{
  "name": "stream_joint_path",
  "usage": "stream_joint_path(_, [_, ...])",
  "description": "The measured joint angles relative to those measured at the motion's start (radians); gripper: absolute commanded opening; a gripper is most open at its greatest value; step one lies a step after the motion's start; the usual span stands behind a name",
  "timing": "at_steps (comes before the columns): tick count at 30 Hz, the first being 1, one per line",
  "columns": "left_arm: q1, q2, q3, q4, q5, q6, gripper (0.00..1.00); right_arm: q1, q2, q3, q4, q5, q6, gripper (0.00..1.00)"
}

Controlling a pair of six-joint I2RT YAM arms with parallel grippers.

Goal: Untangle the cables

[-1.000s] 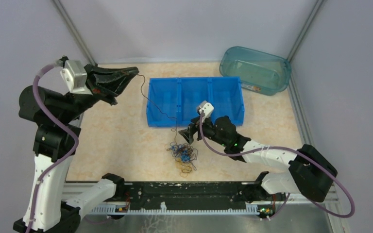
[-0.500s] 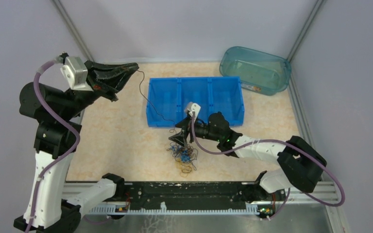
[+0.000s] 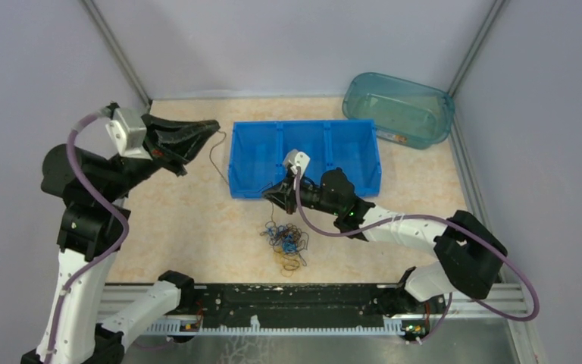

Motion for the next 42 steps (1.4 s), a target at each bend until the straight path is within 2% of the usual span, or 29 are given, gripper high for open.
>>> stream_joint_path(6, [0.0,-0.102,-0.296,-0.064,0.063,0.003,0.41,0.0,-0.084,0.001,-0.021,-0.014,0.002,0.0])
stream_joint_path(11, [0.0,-0.129,-0.515,-0.137,0.159,0.024,0.49,0.0,-0.12,0.005,-0.016,-0.053,0.033,0.0])
stream_joint_path(14, [0.0,-0.135,-0.596,-0.163,0.213,0.049,0.59,0.0,-0.122,0.005,-0.01,-0.077,0.065,0.0])
stream_joint_path(20, [0.0,-0.135,-0.665,-0.188,0.313,0.12,0.66,0.0,-0.127,0.006,0.005,-0.113,0.129,0.0])
stream_joint_path(26, [0.0,-0.122,-0.705,-0.206,0.345,0.162,0.68,0.007,-0.135,0.027,0.015,-0.138,0.17,0.0])
stream_joint_path(35, [-0.008,-0.087,-0.74,-0.138,0.359,0.122,0.67,0.042,-0.134,0.042,0.032,-0.145,0.198,0.0])
stream_joint_path(42, [-0.026,-0.069,-0.749,-0.085,0.36,0.075,0.56,0.063,-0.131,0.067,0.065,-0.148,0.226,0.0])
